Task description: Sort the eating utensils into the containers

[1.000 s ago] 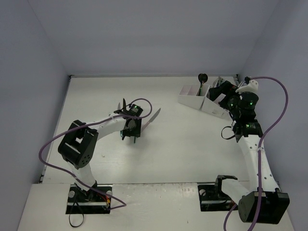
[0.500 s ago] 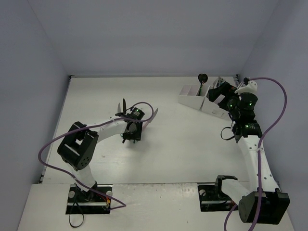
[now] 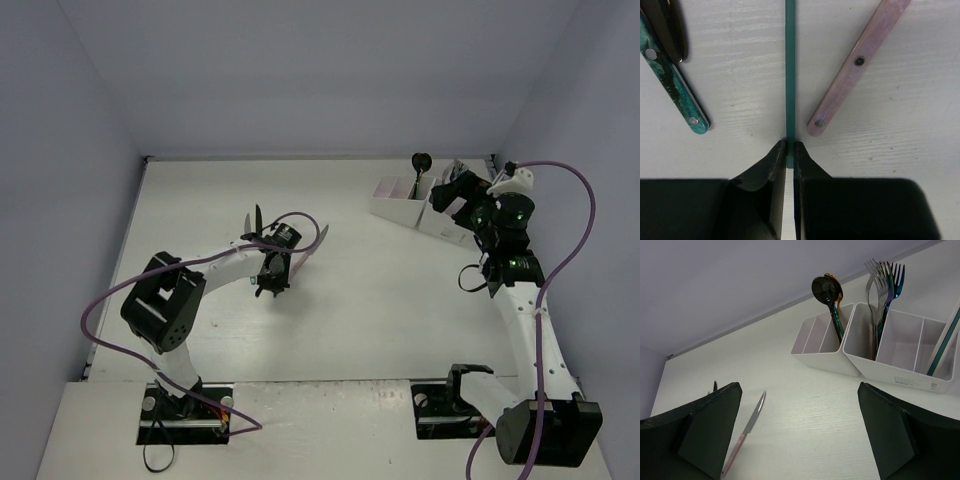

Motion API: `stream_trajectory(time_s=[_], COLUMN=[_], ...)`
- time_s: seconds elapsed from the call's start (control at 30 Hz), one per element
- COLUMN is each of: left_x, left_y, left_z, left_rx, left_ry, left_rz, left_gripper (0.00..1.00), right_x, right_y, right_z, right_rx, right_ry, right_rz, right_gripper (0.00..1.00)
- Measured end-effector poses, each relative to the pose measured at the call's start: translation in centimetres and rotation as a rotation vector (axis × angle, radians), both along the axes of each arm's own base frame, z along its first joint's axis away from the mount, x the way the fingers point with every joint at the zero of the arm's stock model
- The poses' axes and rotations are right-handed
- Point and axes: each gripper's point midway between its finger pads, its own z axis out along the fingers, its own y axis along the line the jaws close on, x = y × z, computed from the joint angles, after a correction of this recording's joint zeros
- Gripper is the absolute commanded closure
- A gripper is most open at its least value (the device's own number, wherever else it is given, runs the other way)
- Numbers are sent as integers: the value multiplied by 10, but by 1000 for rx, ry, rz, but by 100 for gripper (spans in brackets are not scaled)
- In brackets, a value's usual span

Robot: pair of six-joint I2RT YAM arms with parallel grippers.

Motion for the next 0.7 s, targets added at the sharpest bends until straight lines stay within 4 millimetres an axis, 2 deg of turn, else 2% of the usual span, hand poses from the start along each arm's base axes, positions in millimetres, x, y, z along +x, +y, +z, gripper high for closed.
stream_trajectory(time_s=[0.2,0.3,0.37,0.43,0.57,0.7], left_x=[-6,-10,-6,-2,-4,-11], left_y=[18,26,24,14,-11,-33], left_z=[2,20,45,81,147,182], left_rx=[71,86,63,3,-127,-204], left_ry=[3,-42,-124,-241,-450,-573], left_rz=[19,15,-6,-40,-138,-242], left_gripper=[100,100,100,100,100,100], right_x=[0,1,1,1,-6,-23], right_y=[14,29,46,64,114,172], right_z=[-2,-10,-16,-18,-13,4], right_rx=[-9,-10,-7,-1,3,4], right_ry=[5,26,46,59,64,38], right_rz=[49,103,161,227,378,543], right_gripper=[0,0,0,0,2,3])
